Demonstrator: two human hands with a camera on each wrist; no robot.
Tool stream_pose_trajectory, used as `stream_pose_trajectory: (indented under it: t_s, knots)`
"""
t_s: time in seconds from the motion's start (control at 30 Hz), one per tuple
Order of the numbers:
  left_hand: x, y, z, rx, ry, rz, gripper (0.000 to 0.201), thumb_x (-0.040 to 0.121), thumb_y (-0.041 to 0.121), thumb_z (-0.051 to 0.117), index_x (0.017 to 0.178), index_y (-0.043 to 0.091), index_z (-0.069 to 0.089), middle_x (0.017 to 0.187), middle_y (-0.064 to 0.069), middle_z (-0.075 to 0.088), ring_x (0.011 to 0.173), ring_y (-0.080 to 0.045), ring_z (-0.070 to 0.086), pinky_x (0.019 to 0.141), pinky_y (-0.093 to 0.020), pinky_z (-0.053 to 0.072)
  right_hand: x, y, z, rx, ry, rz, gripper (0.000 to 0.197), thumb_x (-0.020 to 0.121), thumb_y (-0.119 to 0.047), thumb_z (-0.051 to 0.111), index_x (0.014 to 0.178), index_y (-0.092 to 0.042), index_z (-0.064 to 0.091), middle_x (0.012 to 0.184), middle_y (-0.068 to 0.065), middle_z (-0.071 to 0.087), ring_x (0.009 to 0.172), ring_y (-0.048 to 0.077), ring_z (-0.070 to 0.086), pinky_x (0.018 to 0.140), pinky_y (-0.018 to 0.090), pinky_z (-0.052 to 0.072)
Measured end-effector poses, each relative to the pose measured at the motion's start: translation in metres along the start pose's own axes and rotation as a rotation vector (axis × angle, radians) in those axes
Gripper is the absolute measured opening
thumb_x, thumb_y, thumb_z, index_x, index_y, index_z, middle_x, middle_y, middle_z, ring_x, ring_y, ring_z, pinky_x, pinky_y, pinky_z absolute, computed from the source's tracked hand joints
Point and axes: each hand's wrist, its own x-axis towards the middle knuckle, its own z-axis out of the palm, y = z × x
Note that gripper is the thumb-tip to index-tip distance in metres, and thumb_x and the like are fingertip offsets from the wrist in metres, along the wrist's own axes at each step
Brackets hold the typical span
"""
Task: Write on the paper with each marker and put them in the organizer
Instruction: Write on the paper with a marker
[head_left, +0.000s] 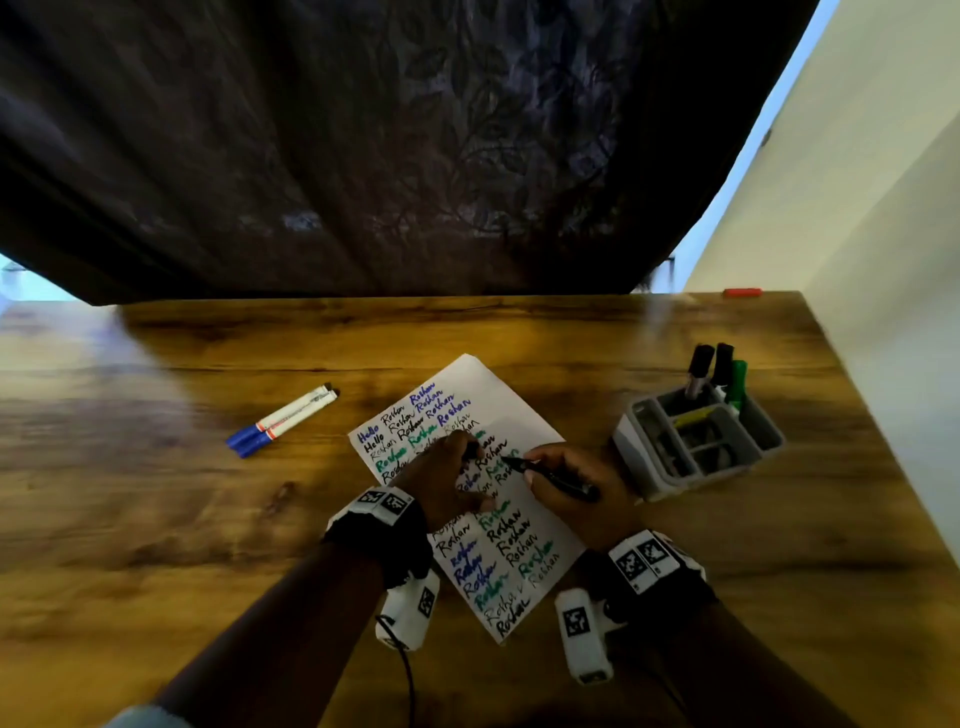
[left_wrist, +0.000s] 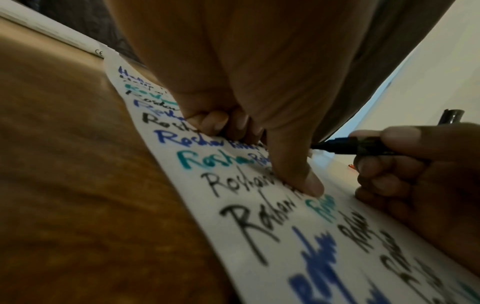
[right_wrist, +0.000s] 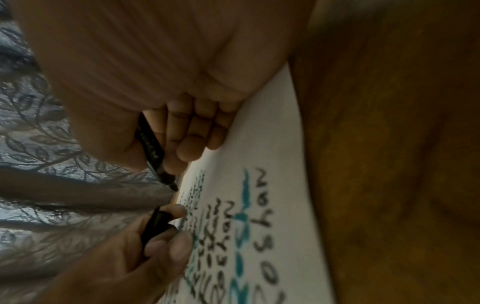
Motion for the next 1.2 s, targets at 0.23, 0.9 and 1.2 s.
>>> stream_pose_trajectory:
  t_s: [0.23,0.9,1.2]
  knots:
    - [-0.002,-0.001,0.000,-0.037,-0.002,0.005,0.060,0.067,0.046,0.083,0.108,0.037,0.041,0.120,0.006,0.055,0.109,-0.015,0.057,0.093,-0.042,0.051,-0.004,0.014,0.001,-0.087,0.037,-0.095,0.016,0.073,-0.040,0.062,0.087,-0.032,0.062,0.090,-0.011,0.068,0.086,0.010,0.068,0.078,0.029,0.057]
    - [-0.006,0.007,0.000,-0.062,0.004,-0.027,0.060,0.066,0.041,0.086,0.109,0.036,0.043,0.124,0.004,0.058,0.113,-0.019,0.058,0.095,-0.046,0.051,-0.006,0.020,0.005,-0.253,0.064,-0.124,0.019,0.073,-0.036,0.065,0.084,-0.020,0.067,0.076,-0.013,0.067,0.077,-0.005,0.062,0.064,0.006,0.047]
    - [-0.007,0.008,0.000,-0.059,0.015,-0.023,0.057,0.068,0.037,0.085,0.109,0.033,0.045,0.124,0.004,0.057,0.114,-0.016,0.056,0.095,-0.038,0.049,-0.005,0.021,0.006,-0.230,0.045,-0.117,0.013,0.077,-0.032,0.070,0.087,-0.025,0.064,0.082,-0.012,0.068,0.078,-0.001,0.064,0.067,0.014,0.053]
